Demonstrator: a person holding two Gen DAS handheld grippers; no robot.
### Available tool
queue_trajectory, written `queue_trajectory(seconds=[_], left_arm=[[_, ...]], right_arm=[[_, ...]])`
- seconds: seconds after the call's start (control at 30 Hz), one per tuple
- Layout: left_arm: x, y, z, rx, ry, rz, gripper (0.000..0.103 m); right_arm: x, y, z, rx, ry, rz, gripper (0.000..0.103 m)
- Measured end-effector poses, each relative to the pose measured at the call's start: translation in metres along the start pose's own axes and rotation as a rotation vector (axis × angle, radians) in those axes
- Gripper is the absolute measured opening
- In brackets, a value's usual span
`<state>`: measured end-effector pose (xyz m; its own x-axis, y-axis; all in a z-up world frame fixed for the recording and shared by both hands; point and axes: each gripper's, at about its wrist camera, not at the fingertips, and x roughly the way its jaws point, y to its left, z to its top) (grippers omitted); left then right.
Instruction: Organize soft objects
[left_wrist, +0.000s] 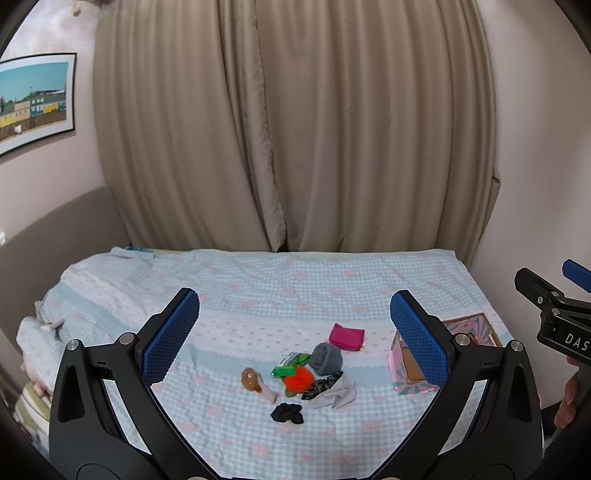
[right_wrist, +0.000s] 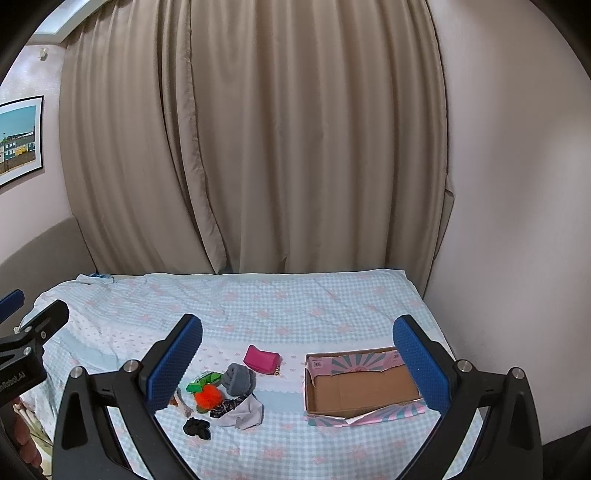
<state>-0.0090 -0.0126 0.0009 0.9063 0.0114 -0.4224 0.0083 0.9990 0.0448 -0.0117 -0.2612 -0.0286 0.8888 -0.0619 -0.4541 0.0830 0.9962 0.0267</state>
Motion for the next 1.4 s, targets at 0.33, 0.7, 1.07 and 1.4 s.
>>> queue_trajectory(seconds=[0.33, 0.7, 1.07, 1.4], left_arm=[[0.001, 0.002, -0.001, -0.003, 0.0, 0.001, 0.103], [0.0, 0.001, -0.001, -0.005, 0.001, 0.001, 0.103], [-0.002, 0.001, -0.002, -0.005, 0.002, 0.002, 0.103], [-0.003, 0.028, -0.002, -0.061, 0.033, 0.044, 0.103]], right_arm=[[0.002, 0.001, 0.001, -0.001, -0.002, 0.003, 0.103], [0.004, 0.002, 0.001, -0.006, -0.002, 0.003, 0.103], [0.008, 0.0, 0.001, 0.0, -0.012, 0.008, 0.103], [0.016, 0.0, -0.006, 0.004, 0.017, 0.046, 0.103]])
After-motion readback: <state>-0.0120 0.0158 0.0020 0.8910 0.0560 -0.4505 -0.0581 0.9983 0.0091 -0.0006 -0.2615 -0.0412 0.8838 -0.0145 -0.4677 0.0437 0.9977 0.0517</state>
